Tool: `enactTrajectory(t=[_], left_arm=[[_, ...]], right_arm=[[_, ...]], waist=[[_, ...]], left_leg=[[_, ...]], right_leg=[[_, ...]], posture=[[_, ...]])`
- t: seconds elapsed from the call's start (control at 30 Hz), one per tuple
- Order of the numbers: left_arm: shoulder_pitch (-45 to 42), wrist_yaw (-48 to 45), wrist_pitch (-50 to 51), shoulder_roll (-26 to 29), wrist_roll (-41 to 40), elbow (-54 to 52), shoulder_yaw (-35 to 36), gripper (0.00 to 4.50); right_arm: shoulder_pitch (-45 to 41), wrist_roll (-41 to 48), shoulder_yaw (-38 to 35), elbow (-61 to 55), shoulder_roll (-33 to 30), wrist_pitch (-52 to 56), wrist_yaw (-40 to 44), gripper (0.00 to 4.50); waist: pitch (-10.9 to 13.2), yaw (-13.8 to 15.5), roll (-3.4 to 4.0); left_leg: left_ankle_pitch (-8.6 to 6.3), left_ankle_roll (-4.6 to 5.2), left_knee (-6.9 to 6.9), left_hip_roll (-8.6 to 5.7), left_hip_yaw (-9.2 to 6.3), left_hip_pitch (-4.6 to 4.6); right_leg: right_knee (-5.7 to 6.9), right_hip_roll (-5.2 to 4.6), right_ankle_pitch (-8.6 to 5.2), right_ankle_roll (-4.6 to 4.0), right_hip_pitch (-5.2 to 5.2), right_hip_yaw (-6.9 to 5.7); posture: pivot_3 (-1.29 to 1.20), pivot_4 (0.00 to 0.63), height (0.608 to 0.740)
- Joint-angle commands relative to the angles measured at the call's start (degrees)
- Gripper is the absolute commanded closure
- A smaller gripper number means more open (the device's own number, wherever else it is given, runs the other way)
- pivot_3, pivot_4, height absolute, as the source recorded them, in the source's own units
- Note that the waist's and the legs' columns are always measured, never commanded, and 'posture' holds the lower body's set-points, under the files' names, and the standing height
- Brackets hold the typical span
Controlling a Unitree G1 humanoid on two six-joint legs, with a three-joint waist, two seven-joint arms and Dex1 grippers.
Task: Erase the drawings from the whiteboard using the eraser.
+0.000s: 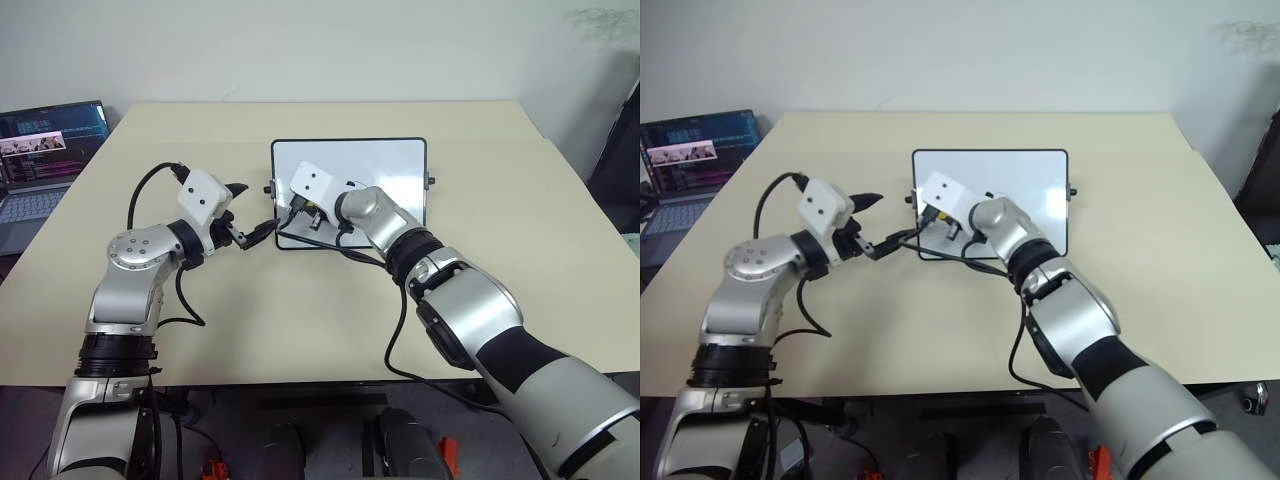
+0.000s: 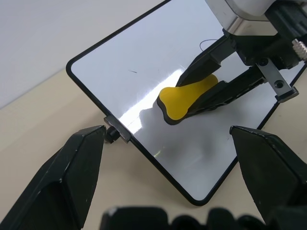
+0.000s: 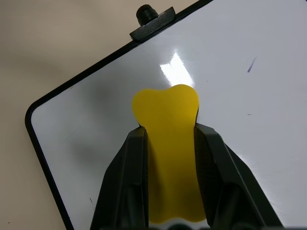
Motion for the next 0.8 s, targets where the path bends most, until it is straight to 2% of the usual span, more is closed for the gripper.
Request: enactTrajectory(t=[0.03, 0.27, 0.5, 0.8], left_arm=[[-1.2, 0.6, -0.3, 0.4, -0.2, -1.6, 0.7, 0.0], [-1.4, 0.7, -0.3, 0.1, -0.1, -1.6, 0.4, 0.0], [-0.7, 1.1, -0.1, 0.3, -0.2, -2.4, 0.7, 0.0], [1.4, 2.1, 1.0, 1.0, -0.6, -4.8, 2.0, 0.0]], right_arm=[[-1.5, 0.7, -2.8, 0.8, -2.9, 0.2, -9.1, 3.52], [-5.8, 1.5, -5.6, 1.1, -2.9, -2.5, -15.9, 3.52], [-7.2, 0.5, -3.9, 1.9, 0.4, -2.2, -13.6, 3.52], [-6.6, -1.1, -2.0, 2.1, 5.6, -1.6, -9.6, 3.52]], waist=[[0.0, 0.3, 0.0], [0.0, 1.1, 0.0], [0.0, 0.4, 0.01], [0.0, 0.0, 0.02]], left_leg=[[0.02, 0.0, 0.0, 0.0, -0.01, 0.0], [0.06, -0.01, -0.04, -0.01, -0.03, -0.17], [0.05, 0.0, -0.47, 0.02, -0.02, -0.23], [0.02, -0.03, -0.5, 0.02, -0.06, -0.31]], right_leg=[[0.0, 0.0, 0.0, 0.0, 0.0, -0.01], [-0.08, 0.0, 0.01, -0.04, -0.11, -0.03], [-0.09, 0.0, 0.04, -0.5, -0.36, -0.07], [-0.12, -0.01, -0.1, -0.5, -0.4, -0.15]], posture=[[0.0, 0.15, 0.74], [0.0, 0.15, 0.74], [0.0, 0.15, 0.74], [0.0, 0.15, 0.74]])
